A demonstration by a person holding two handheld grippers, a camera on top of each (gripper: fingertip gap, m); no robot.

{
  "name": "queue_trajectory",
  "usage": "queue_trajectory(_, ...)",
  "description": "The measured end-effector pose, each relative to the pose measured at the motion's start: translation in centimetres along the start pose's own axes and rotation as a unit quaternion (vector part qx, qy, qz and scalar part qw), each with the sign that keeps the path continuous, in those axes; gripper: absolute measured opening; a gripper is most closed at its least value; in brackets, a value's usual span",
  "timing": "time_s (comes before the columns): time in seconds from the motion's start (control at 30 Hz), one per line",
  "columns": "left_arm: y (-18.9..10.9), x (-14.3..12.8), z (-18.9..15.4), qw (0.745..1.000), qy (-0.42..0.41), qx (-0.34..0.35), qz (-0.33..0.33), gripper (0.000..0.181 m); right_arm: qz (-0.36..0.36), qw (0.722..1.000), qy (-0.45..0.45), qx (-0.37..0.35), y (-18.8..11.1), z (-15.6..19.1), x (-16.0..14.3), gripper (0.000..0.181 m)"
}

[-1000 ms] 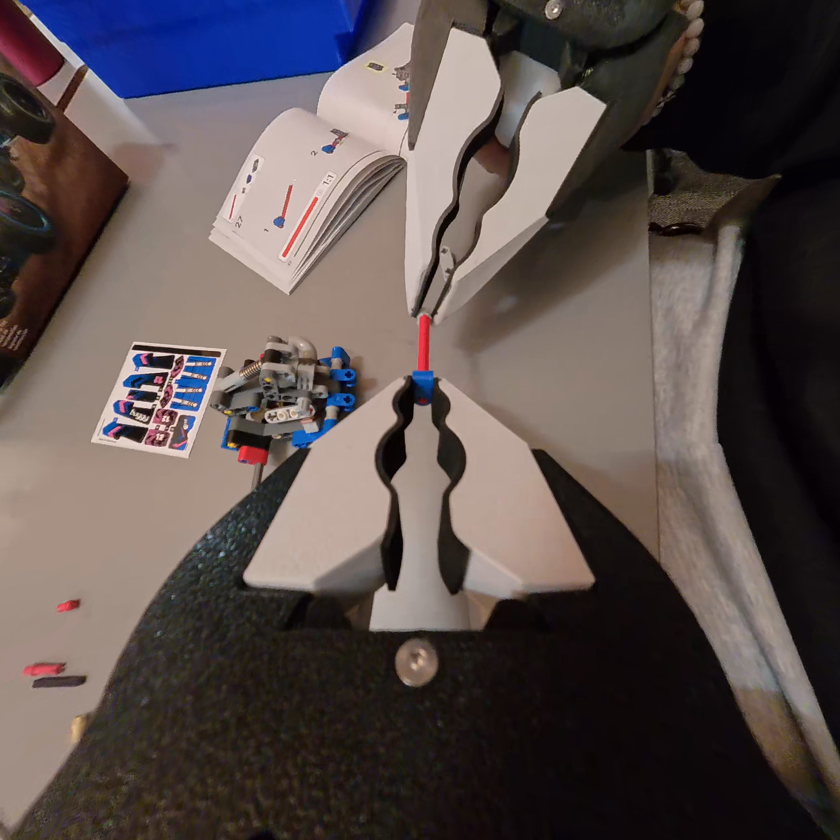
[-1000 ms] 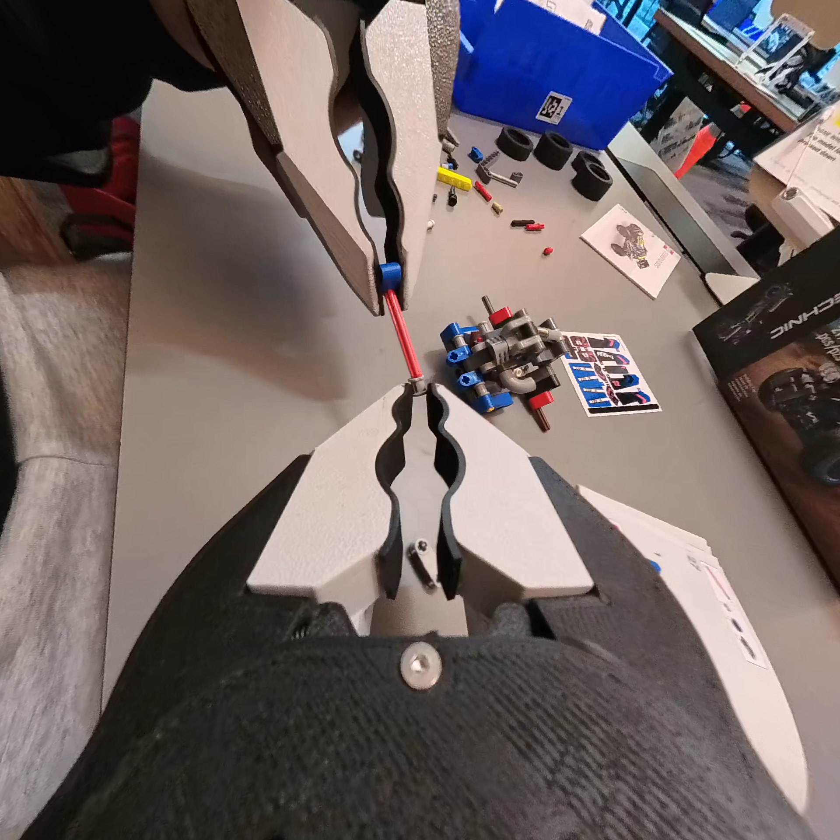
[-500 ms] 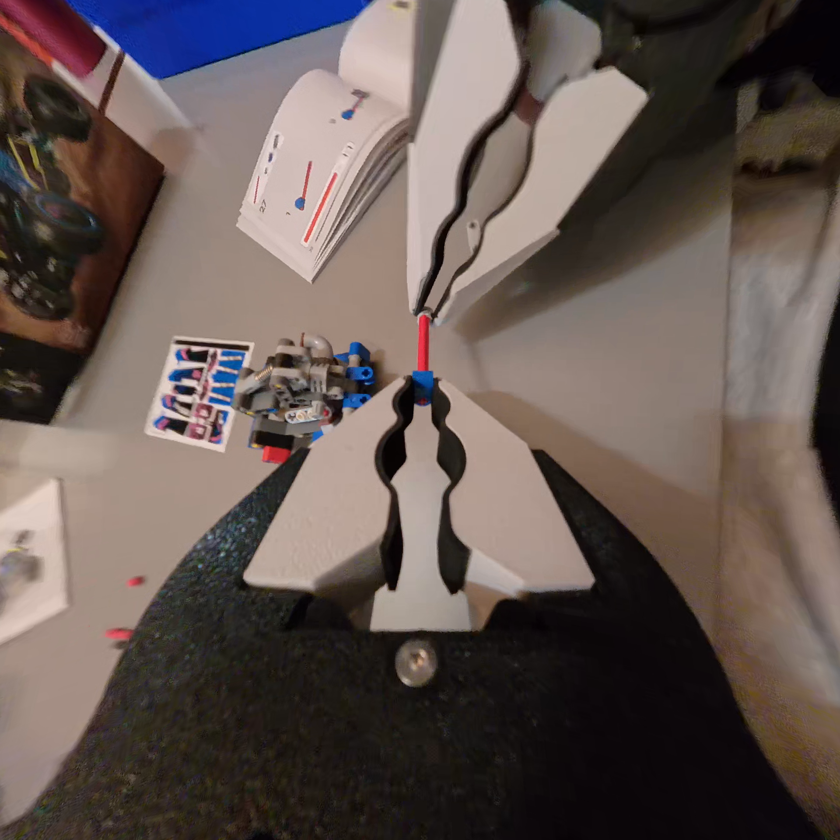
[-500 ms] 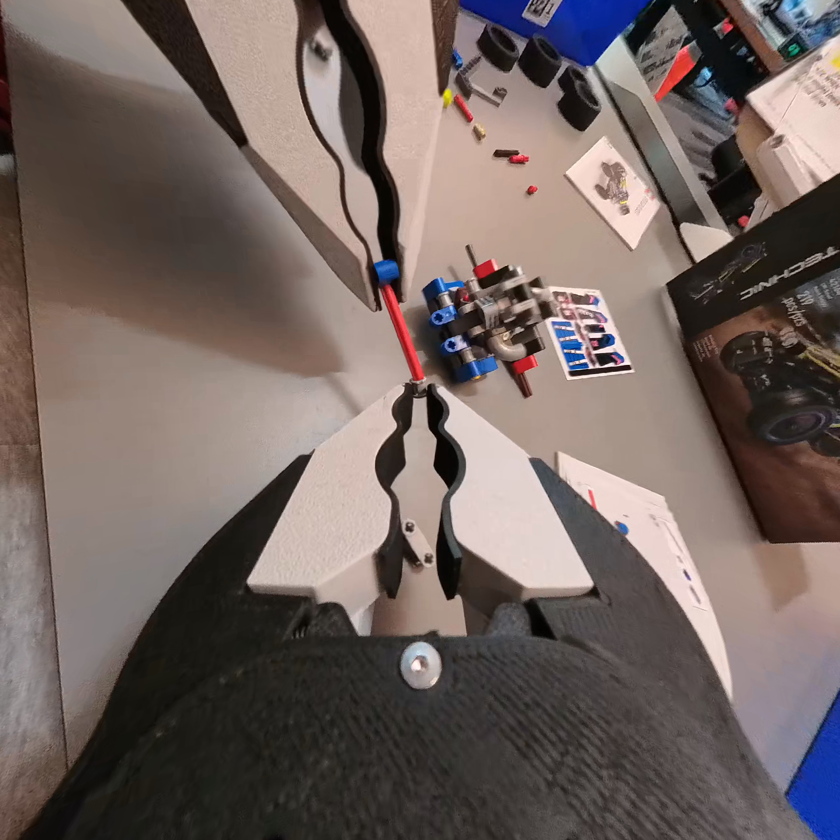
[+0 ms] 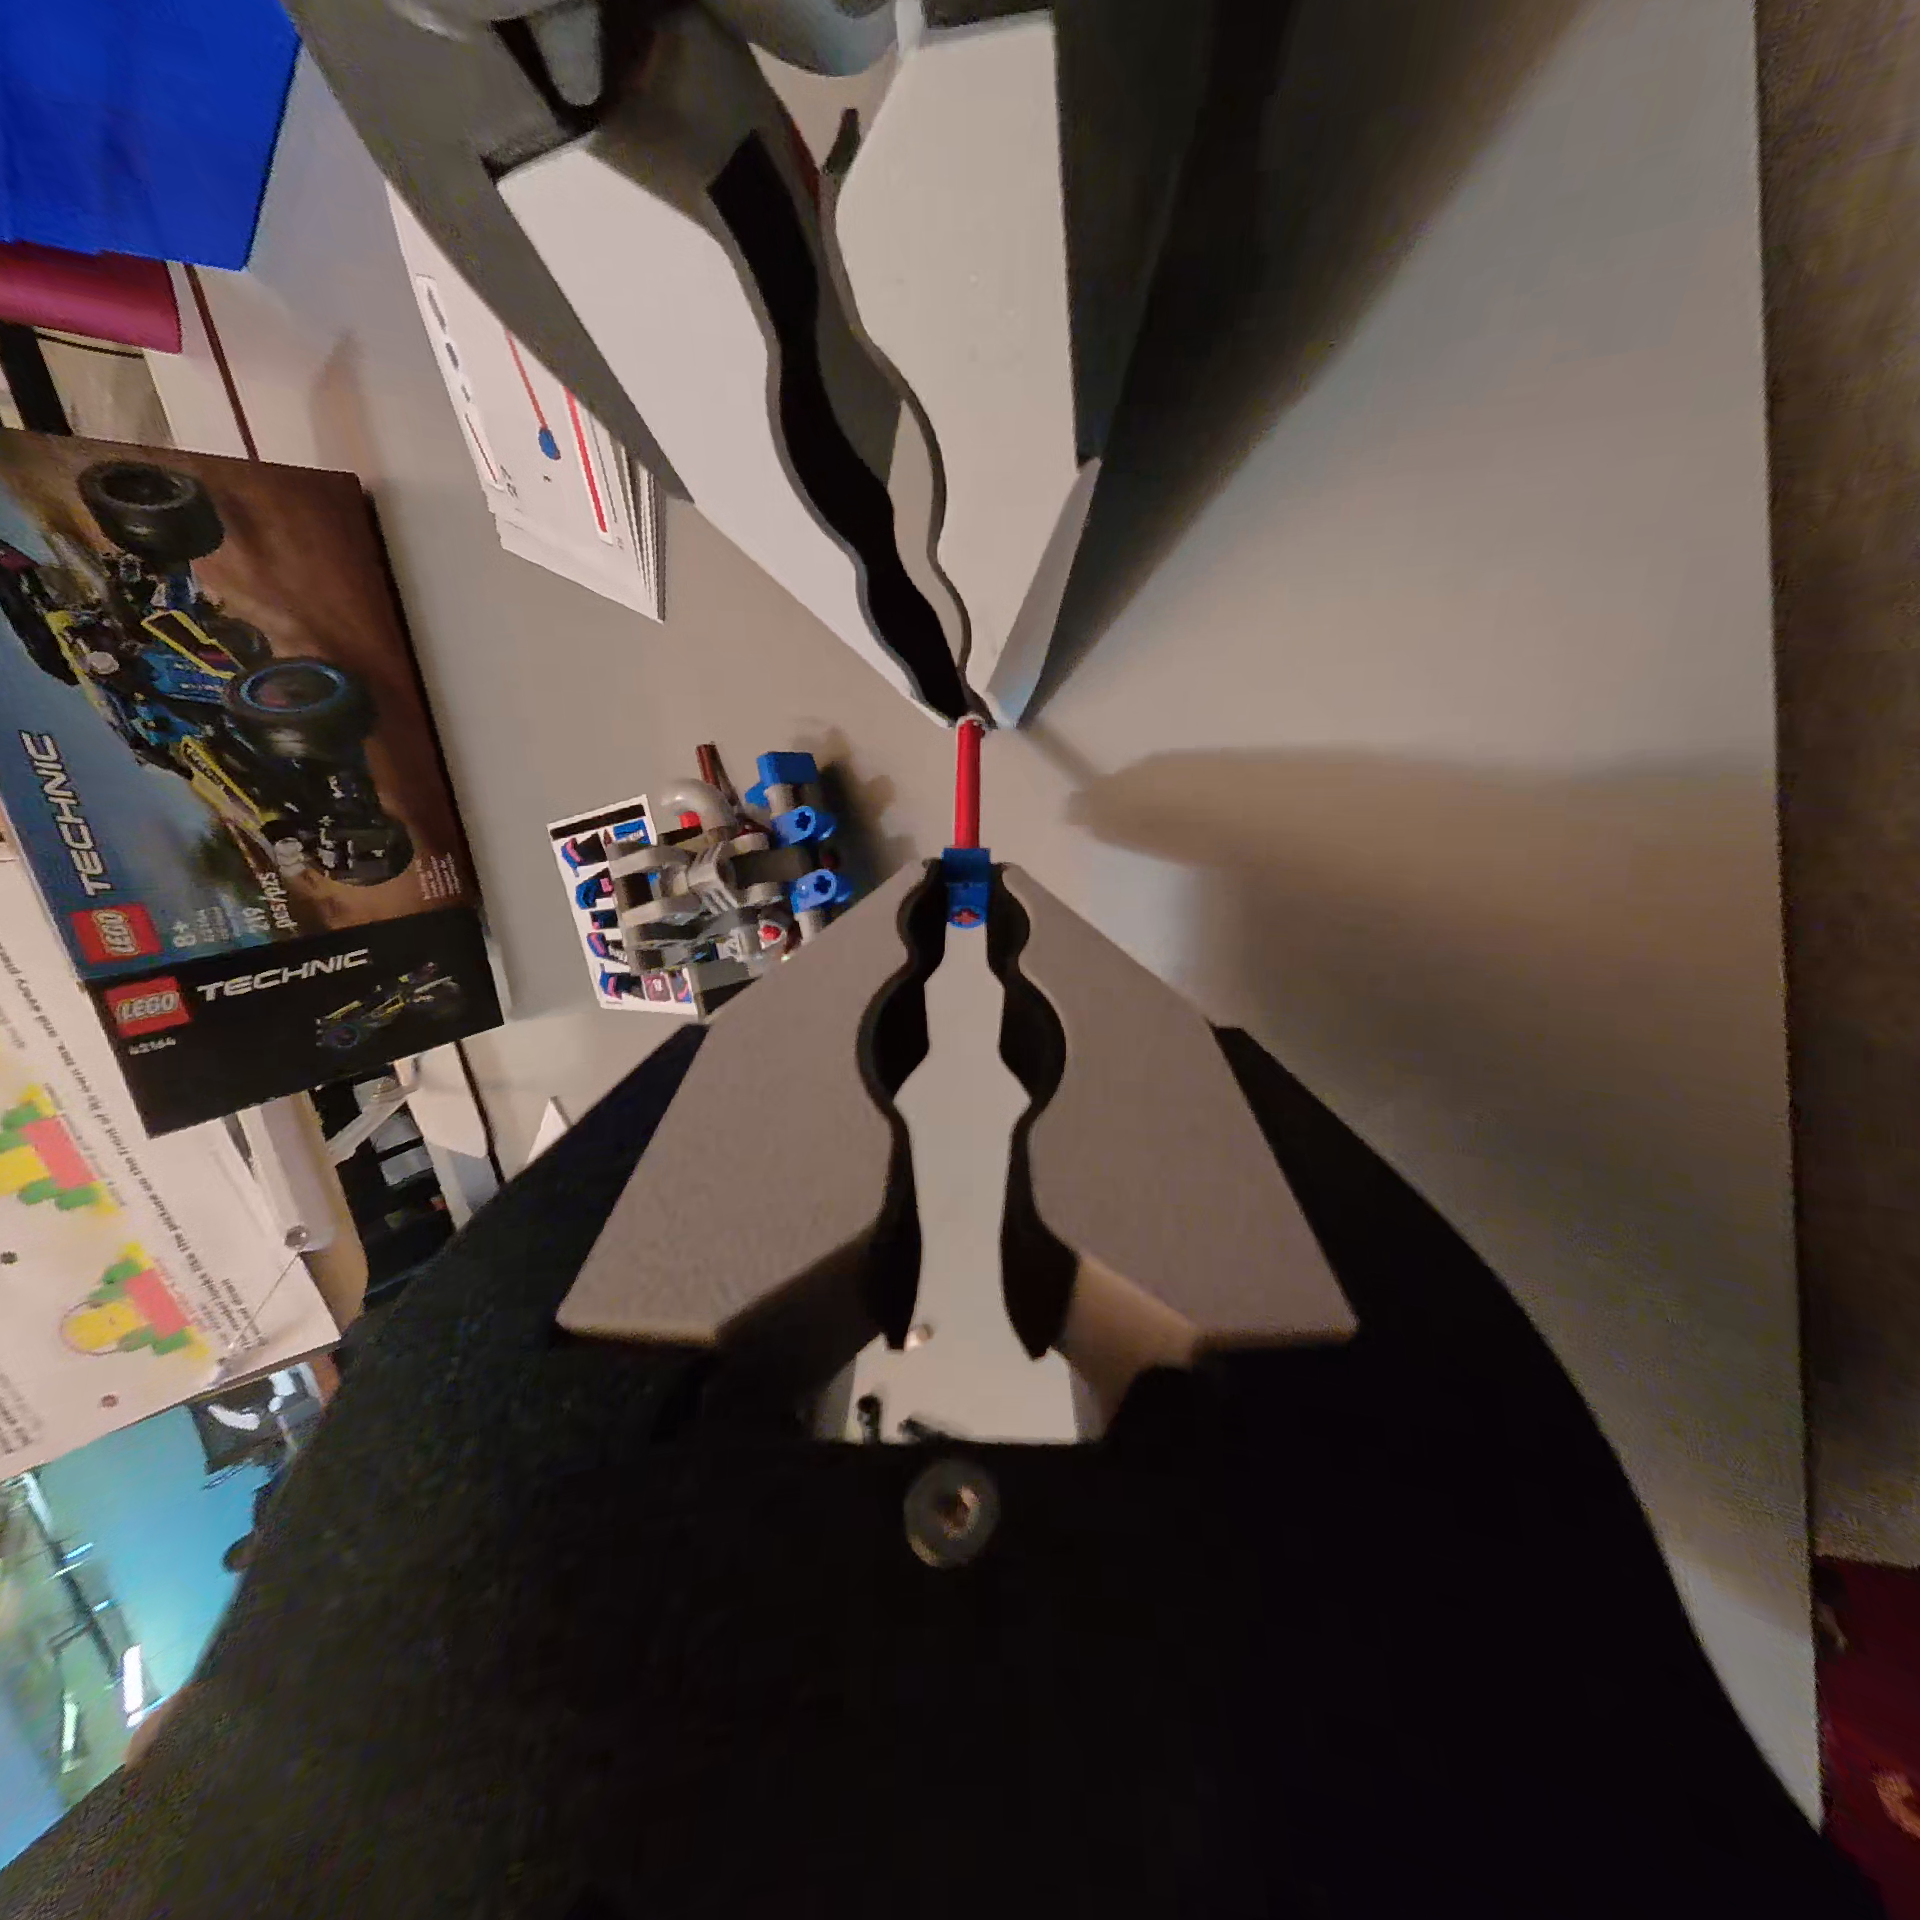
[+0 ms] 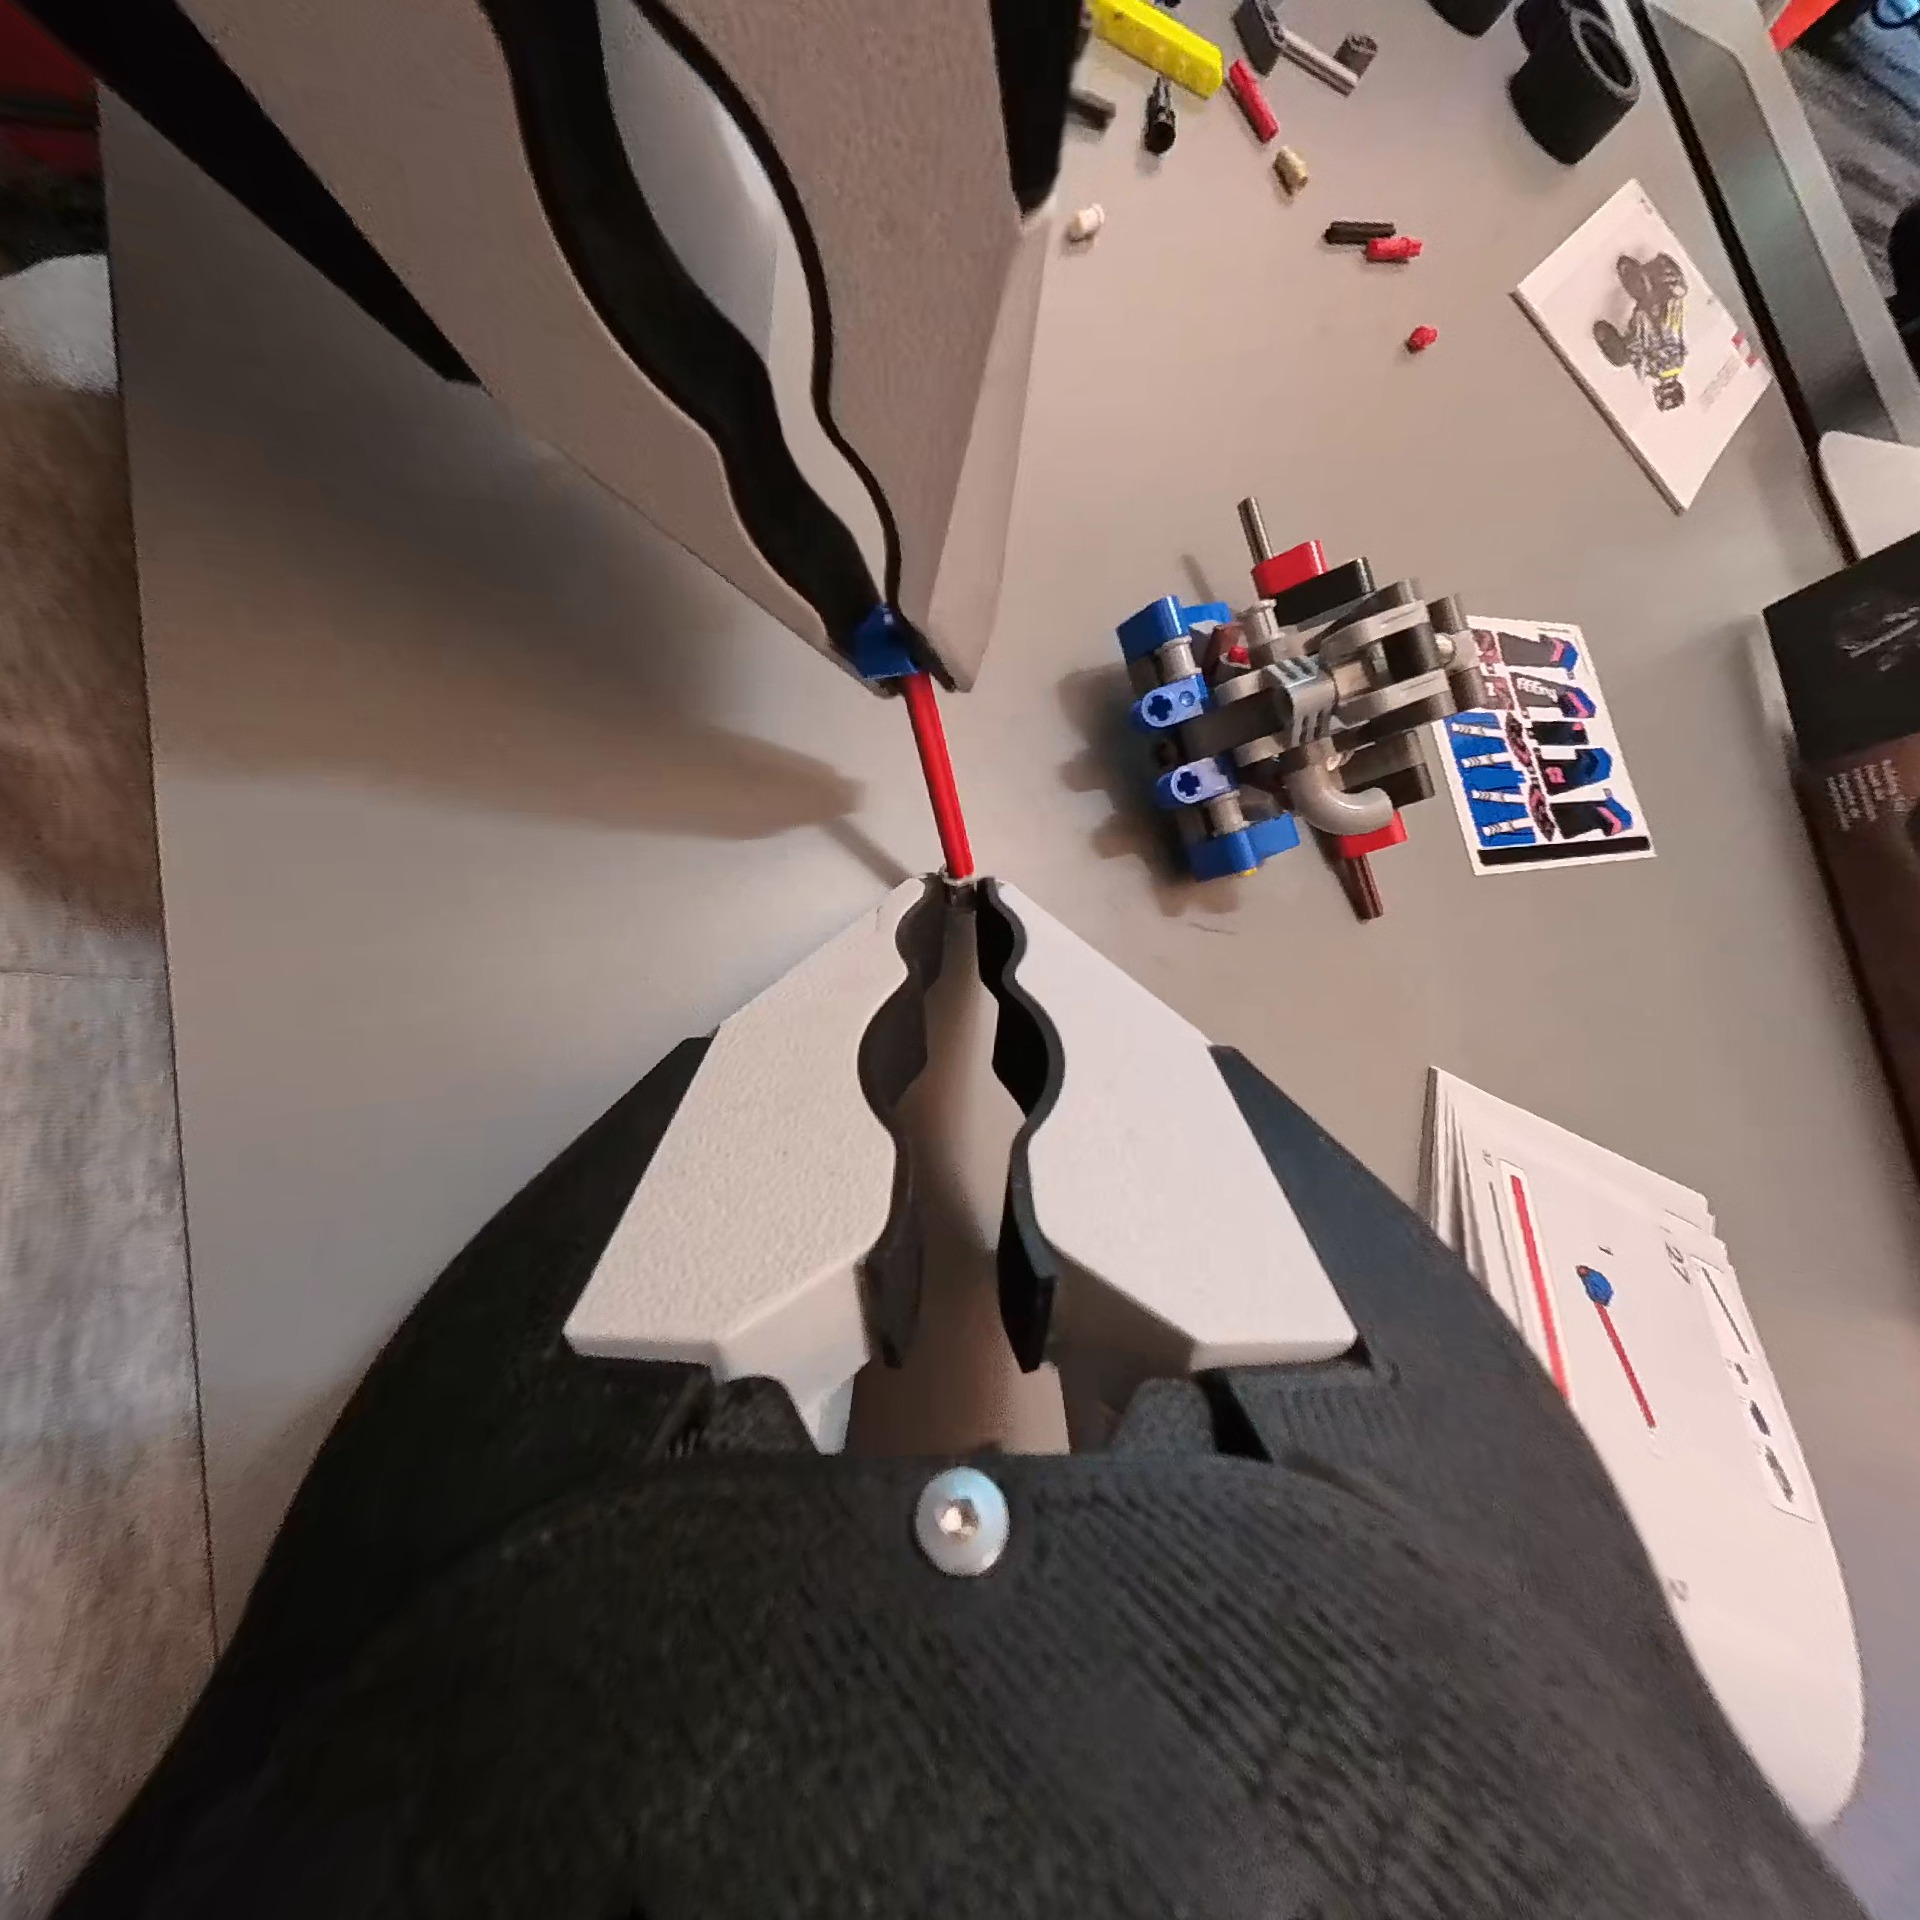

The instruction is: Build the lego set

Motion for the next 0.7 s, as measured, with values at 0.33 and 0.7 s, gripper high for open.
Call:
queue_trajectory(0.33,-0.1,0.4,0.8,0.995,0.074,-0.06,0.004,0.004,-0.036,0.998,0.031,0.049,0.1,0.0,0.1,0.005)
queue_trajectory(0.7,2.0,2.4,2.8,0.957,0.184,-0.224,-0.012,0.004,-0.041,0.994,0.058,0.081,-0.5,0.0,-0.7,0.005)
Point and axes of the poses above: each gripper's, where its closed fingertips meet, y out along the fingers, x out of its top, z = x × y across the jaws, the point moved 6 cm from there along -y, back along the fingers, and after that the axes turned 15 degrees about x, right-handed, at the moved point
